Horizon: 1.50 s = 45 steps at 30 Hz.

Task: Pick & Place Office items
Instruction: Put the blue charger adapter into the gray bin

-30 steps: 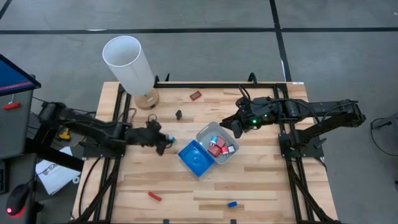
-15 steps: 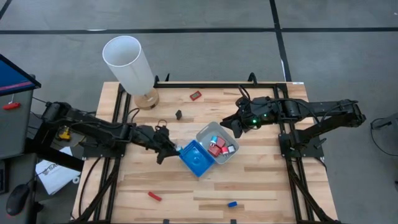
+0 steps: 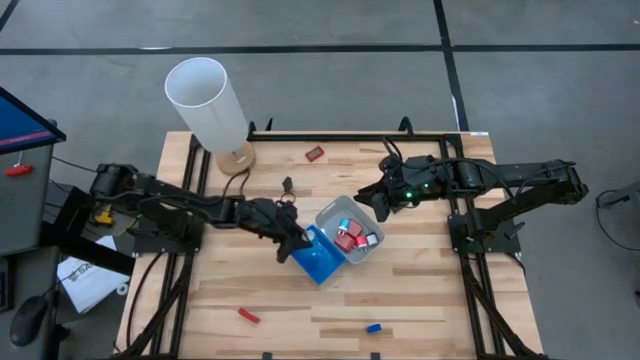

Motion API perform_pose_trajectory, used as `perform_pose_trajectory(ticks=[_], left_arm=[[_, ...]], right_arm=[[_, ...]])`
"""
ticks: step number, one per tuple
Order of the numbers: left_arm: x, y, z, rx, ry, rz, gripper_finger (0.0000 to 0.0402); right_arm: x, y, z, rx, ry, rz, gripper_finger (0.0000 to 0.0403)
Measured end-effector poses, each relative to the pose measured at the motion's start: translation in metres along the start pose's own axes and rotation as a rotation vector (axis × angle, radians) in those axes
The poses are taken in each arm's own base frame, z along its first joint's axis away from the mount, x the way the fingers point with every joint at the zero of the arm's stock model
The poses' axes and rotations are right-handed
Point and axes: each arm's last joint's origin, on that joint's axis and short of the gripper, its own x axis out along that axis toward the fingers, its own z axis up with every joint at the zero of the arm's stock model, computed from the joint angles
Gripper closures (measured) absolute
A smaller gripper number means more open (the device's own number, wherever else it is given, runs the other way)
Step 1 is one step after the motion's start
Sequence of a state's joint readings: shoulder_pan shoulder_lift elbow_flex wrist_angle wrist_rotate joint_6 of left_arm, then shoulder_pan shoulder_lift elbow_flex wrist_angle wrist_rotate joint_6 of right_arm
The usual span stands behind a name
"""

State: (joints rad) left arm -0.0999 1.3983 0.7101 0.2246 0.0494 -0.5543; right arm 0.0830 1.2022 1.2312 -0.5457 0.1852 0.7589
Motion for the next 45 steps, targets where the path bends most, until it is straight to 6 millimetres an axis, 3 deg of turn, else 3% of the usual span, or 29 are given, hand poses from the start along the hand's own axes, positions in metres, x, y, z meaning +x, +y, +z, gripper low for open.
perform_pose_trajectory(ticks=[8,14,23,36,45], left_arm=[[0.034,0.024,0.024,0.03,-0.022,0.091,0.0265],[0.045,0.04,0.032,0.027,-0.018,0.129,0.0265],[0.064,0.026,0.04,0.077,-0.001,0.048,0.0265],[0.096,0.022,0.044,0.108,0.016,0.045,0.0265],[0.096,0.022,0.044,0.117,0.018,0.045,0.0265]], right_arm=[[0.0,0.0,-0.001,-0.012,0.004,0.0,0.0266],[-0.001,0.004,-0.005,-0.024,0.017,0.015,0.0266],[-0.001,0.005,-0.006,-0.027,0.024,0.013,0.0266],[-0.002,0.006,-0.006,-0.04,0.017,0.025,0.0266],[-0.002,0.006,-0.006,-0.045,0.015,0.028,0.0266]])
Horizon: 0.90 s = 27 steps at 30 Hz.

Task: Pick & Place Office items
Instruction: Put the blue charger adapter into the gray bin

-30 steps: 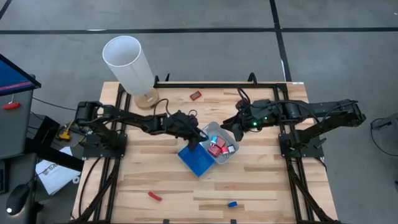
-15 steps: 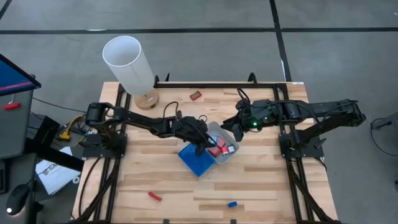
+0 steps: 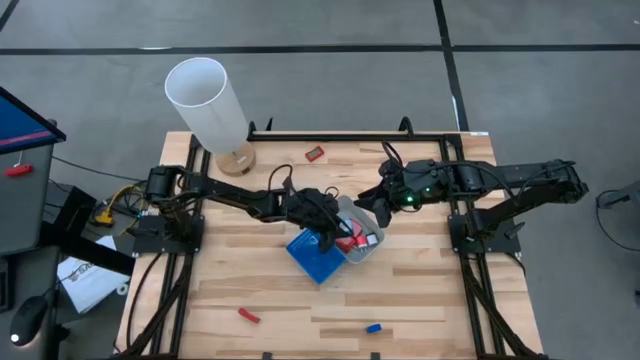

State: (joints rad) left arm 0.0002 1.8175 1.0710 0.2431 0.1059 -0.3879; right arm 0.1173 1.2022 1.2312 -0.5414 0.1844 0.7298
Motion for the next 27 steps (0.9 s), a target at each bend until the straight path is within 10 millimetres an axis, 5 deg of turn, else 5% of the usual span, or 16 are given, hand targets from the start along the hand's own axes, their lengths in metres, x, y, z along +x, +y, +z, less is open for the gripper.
perform_pose_trajectory(ticks=[5,11,20,27], left_arm=[[0.0001,-0.0008,0.0004,0.011,-0.006,-0.004,0.0265],[-0.0001,-0.0004,0.0009,0.011,-0.015,0.014,0.022],[-0.0002,-0.001,0.003,0.002,-0.038,0.012,0.0253],[-0.0007,-0.0028,0.0072,-0.008,-0.08,-0.006,0.023]], right_arm=[[0.0,0.0002,0.0002,-0.001,-0.002,0.002,0.0266],[0.0,0.0003,0.0003,-0.004,-0.003,0.003,0.0266],[0.0,0.0003,0.0003,0.002,-0.003,0.003,0.0266],[0.0,0.0003,0.0003,0.004,-0.003,0.003,0.0266]])
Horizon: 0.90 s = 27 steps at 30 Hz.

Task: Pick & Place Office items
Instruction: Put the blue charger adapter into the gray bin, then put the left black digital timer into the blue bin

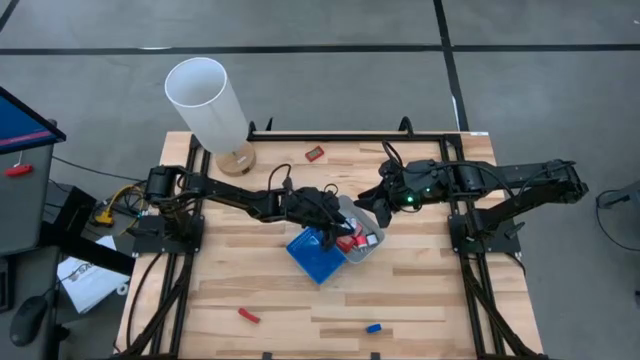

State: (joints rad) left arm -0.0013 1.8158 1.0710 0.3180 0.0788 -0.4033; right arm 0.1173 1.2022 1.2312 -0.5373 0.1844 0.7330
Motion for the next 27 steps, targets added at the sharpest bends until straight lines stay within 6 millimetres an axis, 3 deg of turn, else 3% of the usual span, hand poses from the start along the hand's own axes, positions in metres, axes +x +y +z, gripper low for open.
perform_pose_trajectory(ticks=[10,19,27], left_arm=[[0.0,0.0,0.001,-0.001,-0.006,-0.003,0.0248],[0.0,-0.002,0.001,-0.002,-0.019,-0.011,0.0233],[0.001,-0.016,-0.005,0.023,-0.02,-0.002,0.0277]], right_arm=[[0.0,0.0,0.0,0.0,0.0,0.0,0.0266],[0.0,0.0,0.0,0.0,0.0,0.0,0.0266],[0.0,0.0,0.0,0.0,0.0,0.0,0.0266]])
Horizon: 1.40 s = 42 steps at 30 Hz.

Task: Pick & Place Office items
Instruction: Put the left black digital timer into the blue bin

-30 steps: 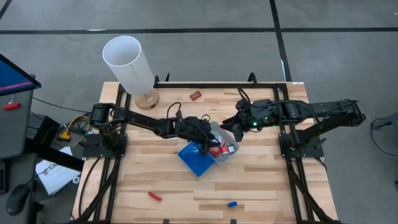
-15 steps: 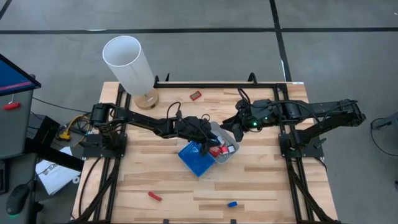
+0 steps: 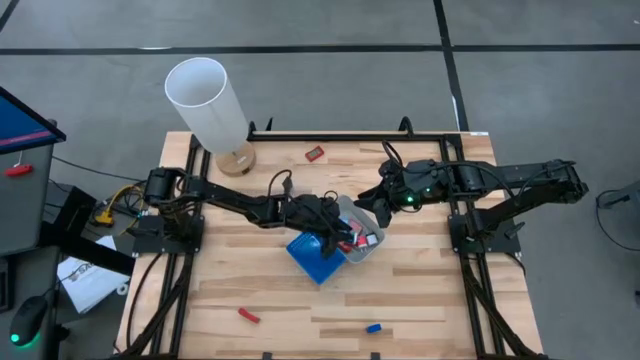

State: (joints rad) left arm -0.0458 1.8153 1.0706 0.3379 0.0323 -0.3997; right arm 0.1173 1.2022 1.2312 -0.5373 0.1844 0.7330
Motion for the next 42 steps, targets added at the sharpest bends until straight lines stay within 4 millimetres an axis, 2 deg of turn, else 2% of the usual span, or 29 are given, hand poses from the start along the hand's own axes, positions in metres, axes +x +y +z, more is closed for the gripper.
perform_pose_trajectory(ticks=[7,10,15,20,26,31,36,42], left_arm=[[0.0,-0.001,-0.004,0.052,0.022,0.046,0.0295],[-0.009,0.0,-0.001,0.081,0.059,0.067,0.0293],[-0.039,0.002,0.013,0.127,0.061,0.152,0.0288],[-0.087,0.004,0.015,0.107,0.031,0.239,0.0288],[-0.147,0.005,-0.01,-0.016,-0.013,0.251,0.0288],[-0.182,0.0,-0.043,-0.11,-0.034,0.174,0.0289],[-0.198,-0.013,-0.075,-0.101,0.004,0.084,0.0289],[-0.201,-0.035,-0.1,-0.01,0.036,0.067,0.0289]], right_arm=[[0.0,0.0,0.0,0.0,0.0,0.001,0.0266],[0.0,0.002,-0.001,-0.004,0.004,0.006,0.0266],[-0.001,0.005,-0.005,-0.014,0.012,0.016,0.0266],[-0.002,0.007,-0.006,-0.02,0.001,0.005,0.0266],[-0.002,0.007,-0.006,-0.048,-0.002,0.003,0.0266],[-0.002,0.006,-0.006,-0.136,-0.003,0.003,0.0266],[-0.001,0.007,-0.007,-0.233,0.007,0.011,0.0266],[-0.002,0.009,-0.009,-0.222,0.017,0.017,0.0266]])
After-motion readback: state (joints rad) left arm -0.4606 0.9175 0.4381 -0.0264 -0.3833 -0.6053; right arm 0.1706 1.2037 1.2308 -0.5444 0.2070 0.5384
